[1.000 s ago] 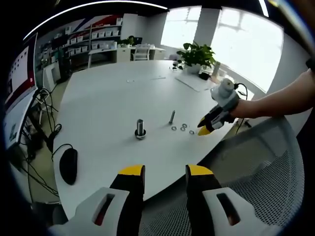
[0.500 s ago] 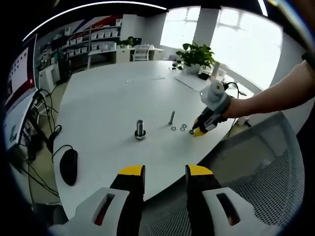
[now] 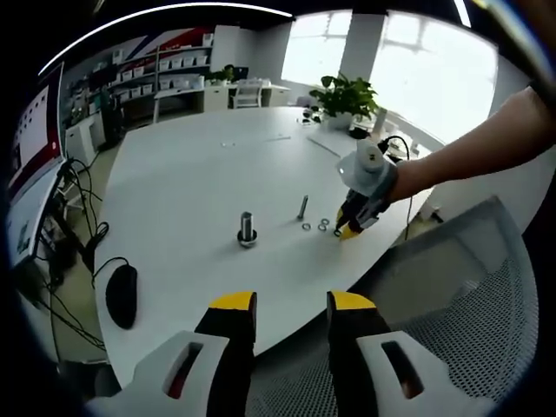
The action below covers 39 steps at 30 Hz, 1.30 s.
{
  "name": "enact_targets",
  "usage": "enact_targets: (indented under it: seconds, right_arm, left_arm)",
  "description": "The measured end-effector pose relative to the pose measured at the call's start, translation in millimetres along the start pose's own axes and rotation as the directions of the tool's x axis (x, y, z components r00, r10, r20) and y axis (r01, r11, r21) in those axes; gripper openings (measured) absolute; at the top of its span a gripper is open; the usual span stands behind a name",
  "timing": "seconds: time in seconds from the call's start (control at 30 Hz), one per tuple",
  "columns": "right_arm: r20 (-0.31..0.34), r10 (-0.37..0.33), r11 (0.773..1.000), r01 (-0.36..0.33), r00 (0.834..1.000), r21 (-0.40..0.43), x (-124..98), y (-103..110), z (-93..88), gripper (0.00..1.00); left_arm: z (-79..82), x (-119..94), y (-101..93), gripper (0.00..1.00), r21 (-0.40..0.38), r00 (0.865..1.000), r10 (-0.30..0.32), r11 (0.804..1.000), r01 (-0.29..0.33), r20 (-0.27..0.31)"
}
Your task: Place the washer onto the threaded stud by aligning its center hole with the stud, sliding it down to the base, and recovering from edge contact or off-axis alignment until the washer reaches the visible bottom stop.
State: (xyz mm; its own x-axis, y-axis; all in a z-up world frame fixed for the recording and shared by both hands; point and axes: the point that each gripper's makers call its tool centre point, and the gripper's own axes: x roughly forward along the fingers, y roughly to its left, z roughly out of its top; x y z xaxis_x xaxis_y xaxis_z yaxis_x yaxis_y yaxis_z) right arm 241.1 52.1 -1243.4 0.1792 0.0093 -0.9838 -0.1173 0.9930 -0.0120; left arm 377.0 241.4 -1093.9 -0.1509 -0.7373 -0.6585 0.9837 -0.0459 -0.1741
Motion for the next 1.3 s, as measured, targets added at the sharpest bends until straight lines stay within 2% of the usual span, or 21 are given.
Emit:
enact_targets:
  seconds: [0.23,0.63,0.87,1.03,1.3]
  right_arm:
    - [-0.070,0.001,0.999,-0.004,0.998,-0.033,-2.6,1.2,0.0,0.17]
    - [-0.085,0.001,0.998,-0.007,0.996,-0.070,-1.9,2.4,-0.9,0.16]
    - [-0.133,-0.059,0.996,0.049,0.989,-0.075,2.4,4.4,2.0,0.15]
    - [-0.107,-0.044,0.998,0.039,0.993,-0.046,-0.3,2.2,-1.0,0.15]
    - [-0.003,-0.027,0.998,0.026,1.000,-0.059,-3.8,7.2,-0.7,0.15]
  left_arm:
    - [1.2,0.0,-0.8,0.30,-0.002,1.000,-0.002,1.000,0.002,0.002]
    - [0.0,0.4,0.2,0.30,-0.008,1.000,0.001,1.000,-0.001,-0.001]
    - [-0.7,1.0,1.1,0.30,-0.012,1.000,0.000,1.000,0.000,-0.003]
    - [-0.5,1.1,1.1,0.30,-0.010,1.000,0.001,1.000,-0.001,-0.004]
    - [0.3,0.6,1.3,0.30,-0.015,1.000,0.002,1.000,-0.002,0.000]
